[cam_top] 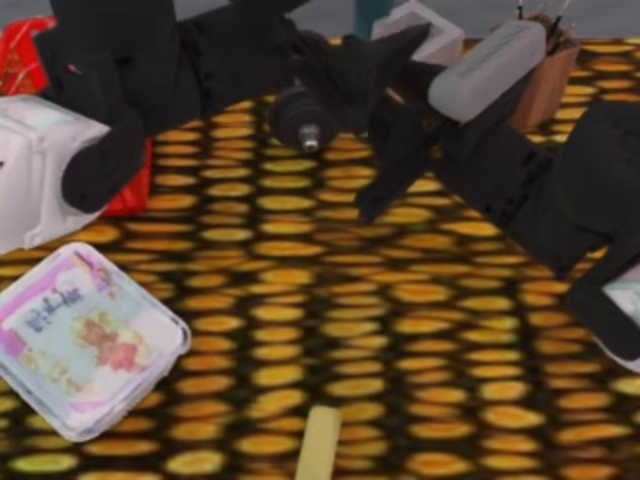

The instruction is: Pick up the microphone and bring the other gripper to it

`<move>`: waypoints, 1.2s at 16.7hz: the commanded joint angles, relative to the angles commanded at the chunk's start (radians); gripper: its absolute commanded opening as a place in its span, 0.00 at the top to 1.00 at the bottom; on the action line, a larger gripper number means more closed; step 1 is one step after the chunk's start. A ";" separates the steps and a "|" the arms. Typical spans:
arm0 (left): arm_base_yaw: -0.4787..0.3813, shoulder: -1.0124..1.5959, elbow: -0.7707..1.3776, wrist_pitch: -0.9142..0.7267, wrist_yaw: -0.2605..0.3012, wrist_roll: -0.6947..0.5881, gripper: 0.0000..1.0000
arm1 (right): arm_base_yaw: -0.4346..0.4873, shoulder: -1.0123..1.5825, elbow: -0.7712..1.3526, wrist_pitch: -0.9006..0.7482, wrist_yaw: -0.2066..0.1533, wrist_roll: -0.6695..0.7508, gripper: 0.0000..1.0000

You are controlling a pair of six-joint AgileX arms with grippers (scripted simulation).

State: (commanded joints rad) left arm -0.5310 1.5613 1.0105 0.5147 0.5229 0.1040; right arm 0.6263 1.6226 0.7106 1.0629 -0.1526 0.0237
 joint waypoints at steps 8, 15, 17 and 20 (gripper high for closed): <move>0.000 0.000 0.000 0.000 0.000 0.000 0.90 | 0.000 0.000 0.000 0.000 0.000 0.000 1.00; 0.000 0.000 0.000 0.000 0.000 0.000 1.00 | 0.000 0.000 0.000 0.000 0.000 0.000 1.00; 0.000 0.000 0.000 0.000 0.000 0.000 1.00 | 0.000 0.000 0.000 0.000 0.000 0.000 1.00; 0.000 0.000 0.000 0.000 0.000 0.000 1.00 | 0.000 0.000 0.000 0.000 0.000 0.000 0.85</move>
State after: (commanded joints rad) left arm -0.5310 1.5613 1.0105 0.5147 0.5229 0.1040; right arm 0.6263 1.6226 0.7106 1.0629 -0.1526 0.0237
